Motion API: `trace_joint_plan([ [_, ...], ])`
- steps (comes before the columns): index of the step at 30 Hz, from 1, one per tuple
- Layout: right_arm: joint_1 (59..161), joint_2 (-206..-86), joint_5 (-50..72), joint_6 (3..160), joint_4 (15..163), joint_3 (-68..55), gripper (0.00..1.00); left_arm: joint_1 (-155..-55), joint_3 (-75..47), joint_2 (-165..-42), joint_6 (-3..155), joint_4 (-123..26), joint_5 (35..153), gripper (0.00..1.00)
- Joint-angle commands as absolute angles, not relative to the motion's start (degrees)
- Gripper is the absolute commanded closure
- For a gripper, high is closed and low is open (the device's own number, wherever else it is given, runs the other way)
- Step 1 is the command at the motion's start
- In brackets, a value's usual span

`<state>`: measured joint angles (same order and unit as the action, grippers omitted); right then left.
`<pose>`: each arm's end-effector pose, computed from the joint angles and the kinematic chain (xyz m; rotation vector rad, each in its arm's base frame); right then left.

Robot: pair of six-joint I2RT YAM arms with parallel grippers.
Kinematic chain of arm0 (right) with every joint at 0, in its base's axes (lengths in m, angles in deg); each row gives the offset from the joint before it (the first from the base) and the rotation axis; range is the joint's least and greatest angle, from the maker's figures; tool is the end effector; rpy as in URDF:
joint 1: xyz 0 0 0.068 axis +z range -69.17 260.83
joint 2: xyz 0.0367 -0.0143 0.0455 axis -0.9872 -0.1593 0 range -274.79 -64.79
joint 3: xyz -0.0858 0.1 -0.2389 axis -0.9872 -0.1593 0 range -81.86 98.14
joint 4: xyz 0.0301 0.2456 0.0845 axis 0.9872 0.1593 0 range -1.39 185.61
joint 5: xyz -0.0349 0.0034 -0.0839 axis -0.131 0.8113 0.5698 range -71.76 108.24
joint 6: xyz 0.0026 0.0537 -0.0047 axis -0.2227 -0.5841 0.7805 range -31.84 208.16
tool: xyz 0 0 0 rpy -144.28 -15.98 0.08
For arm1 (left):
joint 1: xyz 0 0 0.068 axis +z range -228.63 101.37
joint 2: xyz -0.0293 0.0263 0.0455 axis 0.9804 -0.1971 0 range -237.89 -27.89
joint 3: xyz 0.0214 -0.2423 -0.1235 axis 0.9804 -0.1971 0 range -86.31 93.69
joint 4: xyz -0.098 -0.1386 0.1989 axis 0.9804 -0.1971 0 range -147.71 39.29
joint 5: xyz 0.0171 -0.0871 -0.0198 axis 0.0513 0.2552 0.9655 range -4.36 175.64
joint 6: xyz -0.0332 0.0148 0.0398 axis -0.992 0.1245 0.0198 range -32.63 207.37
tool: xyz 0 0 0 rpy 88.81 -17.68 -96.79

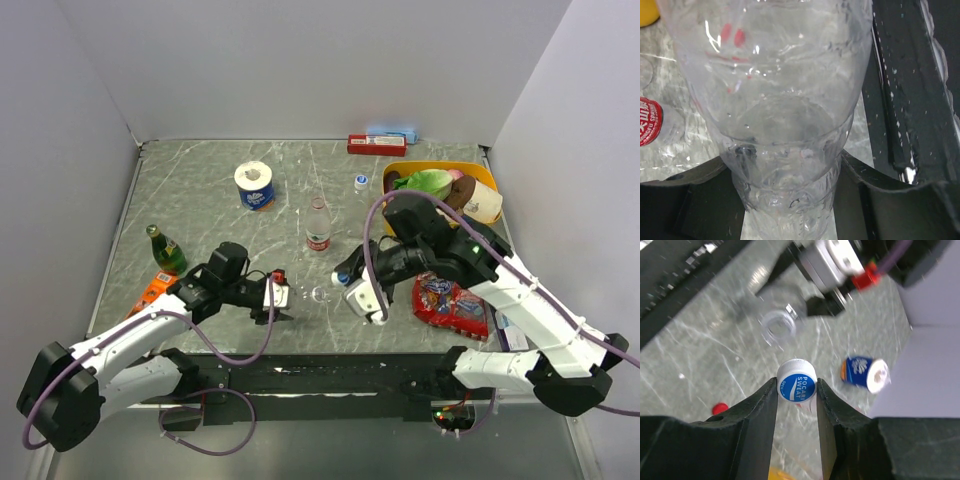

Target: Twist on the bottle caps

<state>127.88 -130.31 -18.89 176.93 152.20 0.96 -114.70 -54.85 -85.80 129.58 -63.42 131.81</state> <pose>0.1186 0.1591 0.4099 -2.1404 0.5504 0.3744 0.1485 -0.1399 0.2194 1.6469 1.3530 -0.8359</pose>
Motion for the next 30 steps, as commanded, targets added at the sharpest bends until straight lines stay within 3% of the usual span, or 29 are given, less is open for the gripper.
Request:
trace_joint_plan([
  [1, 132.5, -128.3, -18.2, 175.0, 153.8, 0.5, 0.68, -115.3, -52.4, -85.6, 125.9, -57.1, 133.7, 0.99],
  [20, 135.5, -133.3, -13.2, 171.0, 145.2, 0.1, 0.68, -116.8, -50.8, -86.3, 123.3, -54.4, 135.0, 0.99],
  [30, 135.5, -136.5, -13.0, 173.5, 151.0, 3.1, 0.68, -117.5, -52.7, -85.2, 122.3, -51.1, 134.2, 0.99],
])
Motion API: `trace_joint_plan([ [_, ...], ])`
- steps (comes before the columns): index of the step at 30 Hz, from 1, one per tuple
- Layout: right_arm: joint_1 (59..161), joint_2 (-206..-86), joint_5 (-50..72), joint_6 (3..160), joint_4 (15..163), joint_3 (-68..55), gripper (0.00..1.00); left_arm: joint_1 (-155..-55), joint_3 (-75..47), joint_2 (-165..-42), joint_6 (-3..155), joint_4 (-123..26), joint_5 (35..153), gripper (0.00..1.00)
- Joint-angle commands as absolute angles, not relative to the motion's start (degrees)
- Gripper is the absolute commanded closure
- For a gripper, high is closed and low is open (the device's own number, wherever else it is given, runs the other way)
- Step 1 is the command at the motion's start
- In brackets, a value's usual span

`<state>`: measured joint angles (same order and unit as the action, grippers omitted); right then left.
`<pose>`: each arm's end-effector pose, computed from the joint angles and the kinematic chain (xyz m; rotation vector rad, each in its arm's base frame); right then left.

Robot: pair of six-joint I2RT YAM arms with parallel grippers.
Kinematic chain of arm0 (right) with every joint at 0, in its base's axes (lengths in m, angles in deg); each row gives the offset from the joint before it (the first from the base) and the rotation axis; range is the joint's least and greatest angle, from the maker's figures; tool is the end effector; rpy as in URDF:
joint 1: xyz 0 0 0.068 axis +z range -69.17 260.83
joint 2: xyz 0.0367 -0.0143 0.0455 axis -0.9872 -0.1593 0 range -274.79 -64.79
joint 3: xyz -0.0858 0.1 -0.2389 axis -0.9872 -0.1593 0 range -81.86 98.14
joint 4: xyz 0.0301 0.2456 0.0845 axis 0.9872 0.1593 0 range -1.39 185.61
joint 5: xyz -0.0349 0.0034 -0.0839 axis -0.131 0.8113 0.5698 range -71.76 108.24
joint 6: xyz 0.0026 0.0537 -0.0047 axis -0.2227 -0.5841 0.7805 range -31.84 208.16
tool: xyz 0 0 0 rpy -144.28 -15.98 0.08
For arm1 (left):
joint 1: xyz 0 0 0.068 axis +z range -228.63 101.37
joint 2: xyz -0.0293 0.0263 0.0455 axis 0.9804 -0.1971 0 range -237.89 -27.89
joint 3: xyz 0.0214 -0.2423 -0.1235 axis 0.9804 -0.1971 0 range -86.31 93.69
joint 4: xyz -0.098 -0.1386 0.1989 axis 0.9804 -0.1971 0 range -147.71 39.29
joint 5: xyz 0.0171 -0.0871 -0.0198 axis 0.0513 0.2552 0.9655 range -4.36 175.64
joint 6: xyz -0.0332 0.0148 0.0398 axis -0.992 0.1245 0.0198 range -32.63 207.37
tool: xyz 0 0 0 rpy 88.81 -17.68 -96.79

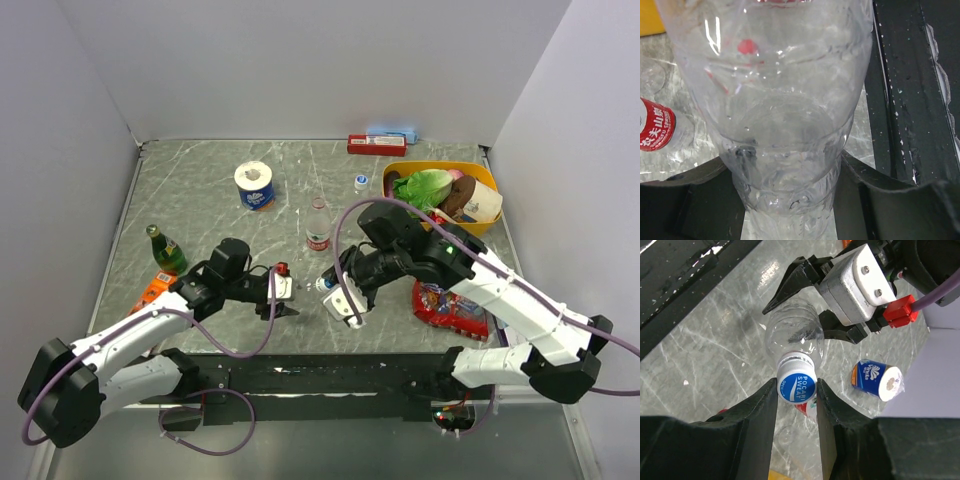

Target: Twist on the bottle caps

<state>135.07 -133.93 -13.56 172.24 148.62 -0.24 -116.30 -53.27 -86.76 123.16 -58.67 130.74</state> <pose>0.1147 0.1916 0.3948 -2.2062 0.5717 0.3967 0.1529 -0.1499 0.2316 1.5773 1.3597 -0.8619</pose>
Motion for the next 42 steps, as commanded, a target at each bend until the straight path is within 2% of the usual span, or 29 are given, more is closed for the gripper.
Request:
trace_joint_plan([
  [1, 135.5, -137.6, -13.0, 173.5, 152.1, 3.7, 0.68, -117.6, -53.3, -85.0, 121.4, -47.9, 133.6, 0.99],
  [8, 134.5, -140.9, -13.5, 169.2, 154.9, 6.8, 0.68, -117.5, -59.7, -82.3, 109.2, -32.1, 130.2, 0.99],
  [15, 129.6, -144.7, -16.2, 159.3, 153.8, 11.8, 0.68, -117.5, -62.7, -78.9, 106.0, -26.9, 126.3, 0.99],
  [24, 128.8, -147.9, -18.2, 152.3, 155.3, 16.9, 0.69, -117.7, -63.9, -78.8, 103.1, -22.6, 121.9, 0.99],
  [29, 129.0, -153.8, -19.5, 149.1, 164.9, 23.9, 0.72, -118.4, -64.8, -79.4, 102.7, -17.4, 114.4, 0.99],
  [36, 129.3, -160.6, -16.7, 127.8, 167.3, 31.5, 0.73, -123.1, -66.9, -81.0, 97.4, -8.5, 98.2, 0.99],
  [42, 130.5, -163.9, -7.6, 111.7, 164.9, 34.1, 0.74, -124.2, -65.1, -82.7, 88.7, -9.5, 91.8, 0.99],
])
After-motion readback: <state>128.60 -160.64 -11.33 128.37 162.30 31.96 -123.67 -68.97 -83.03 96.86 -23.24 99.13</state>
